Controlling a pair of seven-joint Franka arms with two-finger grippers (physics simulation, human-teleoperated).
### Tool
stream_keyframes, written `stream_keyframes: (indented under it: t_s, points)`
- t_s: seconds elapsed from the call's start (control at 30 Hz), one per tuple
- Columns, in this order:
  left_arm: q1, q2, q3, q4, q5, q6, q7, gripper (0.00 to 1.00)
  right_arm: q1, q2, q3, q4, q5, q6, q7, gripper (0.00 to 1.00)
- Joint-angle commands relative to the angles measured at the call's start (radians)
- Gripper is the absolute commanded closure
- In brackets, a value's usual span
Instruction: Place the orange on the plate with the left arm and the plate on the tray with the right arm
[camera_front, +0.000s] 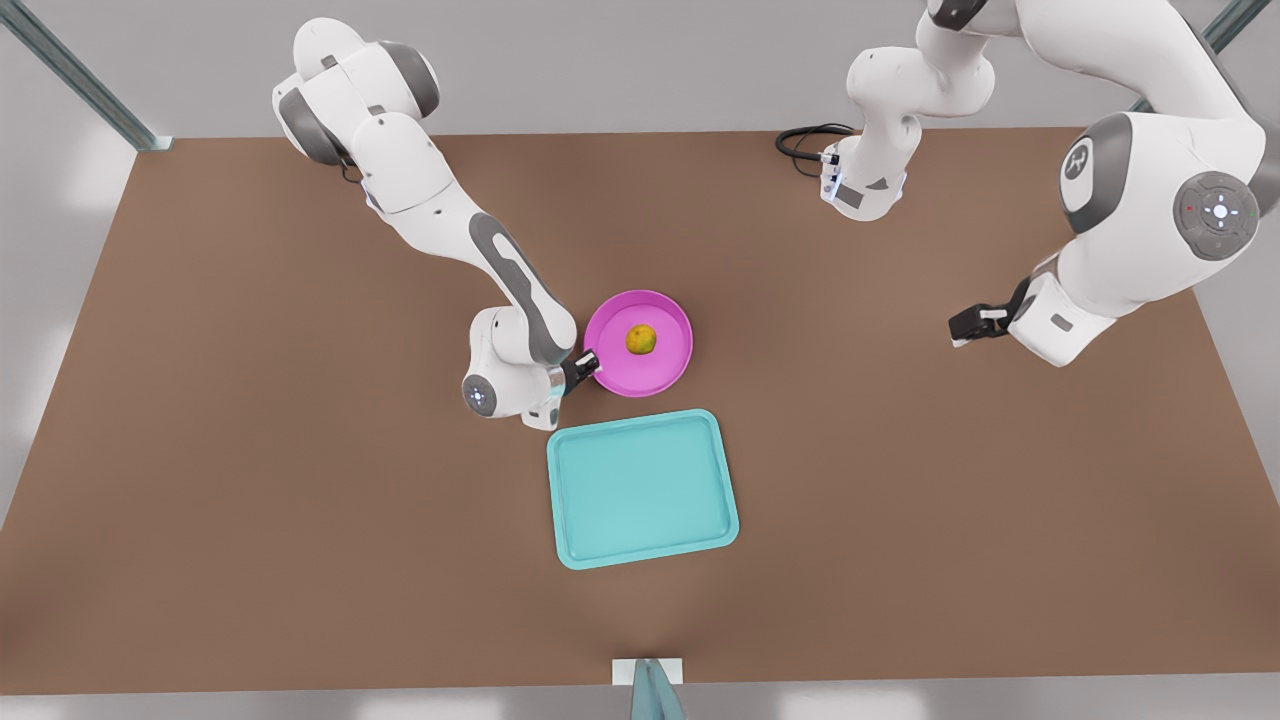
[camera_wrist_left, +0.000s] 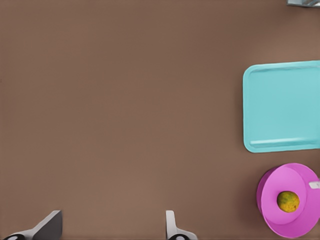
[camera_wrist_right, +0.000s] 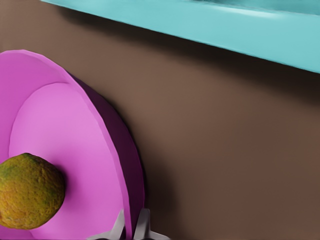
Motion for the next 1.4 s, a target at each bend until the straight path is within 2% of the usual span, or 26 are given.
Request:
stream_keyframes:
  t_s: [0.0,0.13,0.17,0.33,0.5,0.7,0.83,0.97,1.27,1.37]
  points:
    - [-0.003,-0.005,-0.001,0.004,-0.005,-0.028,0.003,0.00,0.000,-0.002,0.000,0.001,-0.006,-0.006,-0.036,0.79]
    - [-0.001,0.005,-0.010,0.081,-0.017,-0.039,0.003,0.00,0.000,-0.007,0.000,0.011,-0.006,-0.007,-0.036,0.79]
    - [0.001,0.010,-0.003,0.081,-0.073,-0.038,0.001,0.00,0.000,-0.007,0.000,0.015,-0.006,-0.007,-0.036,0.79]
    - [0.001,0.022,0.000,0.098,-0.065,-0.017,0.014,0.00,-0.002,-0.010,-0.001,0.055,0.001,-0.010,-0.028,0.79]
    - [0.007,0.024,0.063,0.081,-0.063,-0.041,0.024,0.00,-0.008,-0.010,-0.030,0.123,0.001,-0.019,-0.020,0.79]
    - [0.005,0.028,0.077,0.081,-0.074,-0.092,0.018,0.00,-0.014,0.002,-0.101,0.175,0.006,-0.018,-0.016,0.79]
    - [0.008,0.042,0.079,0.083,-0.065,-0.085,0.021,0.00,-0.015,0.041,-0.142,0.268,0.007,-0.016,-0.017,0.79]
    - [0.008,0.054,0.085,0.095,-0.065,-0.083,0.023,0.00,-0.023,0.091,-0.144,0.376,0.009,0.001,0.047,0.79]
    - [0.008,0.053,0.097,0.094,-0.068,-0.086,0.023,0.00,-0.063,0.286,-0.184,0.684,0.020,0.004,0.224,0.79]
    - [0.008,0.050,0.097,0.093,-0.068,-0.091,0.024,0.00,-0.061,0.294,-0.187,0.684,0.020,0.005,0.222,0.79]
